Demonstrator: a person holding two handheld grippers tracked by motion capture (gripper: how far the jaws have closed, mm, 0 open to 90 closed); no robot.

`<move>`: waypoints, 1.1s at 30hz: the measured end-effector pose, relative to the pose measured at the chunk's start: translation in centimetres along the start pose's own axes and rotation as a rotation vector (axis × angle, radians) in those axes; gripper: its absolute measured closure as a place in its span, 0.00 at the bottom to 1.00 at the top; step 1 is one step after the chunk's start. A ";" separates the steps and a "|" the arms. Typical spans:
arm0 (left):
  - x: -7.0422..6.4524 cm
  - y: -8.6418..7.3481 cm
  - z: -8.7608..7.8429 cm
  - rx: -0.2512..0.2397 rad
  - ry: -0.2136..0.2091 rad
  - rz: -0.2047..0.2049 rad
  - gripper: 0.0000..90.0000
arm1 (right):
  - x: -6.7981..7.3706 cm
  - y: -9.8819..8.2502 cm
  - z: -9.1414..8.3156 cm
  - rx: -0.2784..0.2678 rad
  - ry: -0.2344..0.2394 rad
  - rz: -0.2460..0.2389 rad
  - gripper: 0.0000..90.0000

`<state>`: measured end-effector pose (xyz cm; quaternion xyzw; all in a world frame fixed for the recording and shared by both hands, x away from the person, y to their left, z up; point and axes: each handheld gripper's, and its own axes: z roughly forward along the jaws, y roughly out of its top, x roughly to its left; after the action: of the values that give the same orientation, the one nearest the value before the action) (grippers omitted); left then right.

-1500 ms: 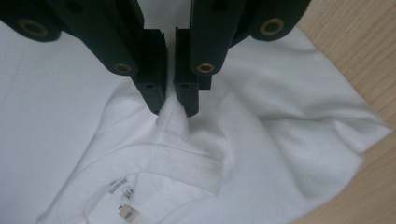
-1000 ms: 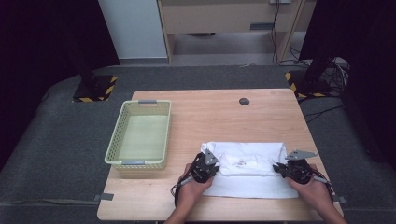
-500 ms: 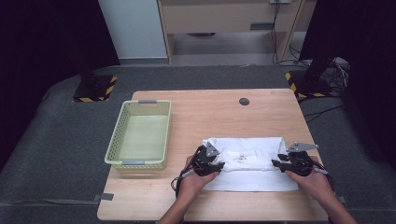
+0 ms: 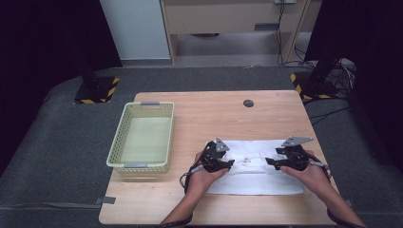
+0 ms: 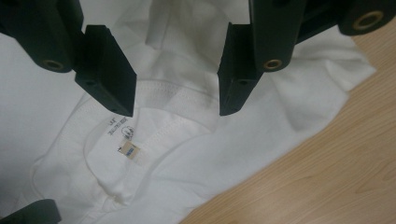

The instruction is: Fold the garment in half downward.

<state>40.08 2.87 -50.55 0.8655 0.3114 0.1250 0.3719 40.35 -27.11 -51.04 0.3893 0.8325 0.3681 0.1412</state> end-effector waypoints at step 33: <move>0.6 -0.2 1.2 0.006 -0.031 -0.053 0.93 | 1.1 1.1 2.2 0.029 0.022 -0.019 0.88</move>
<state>40.96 2.67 -51.51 0.8598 0.3289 0.1009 0.3774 41.37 -24.72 -51.72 0.3795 0.8428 0.3589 0.1300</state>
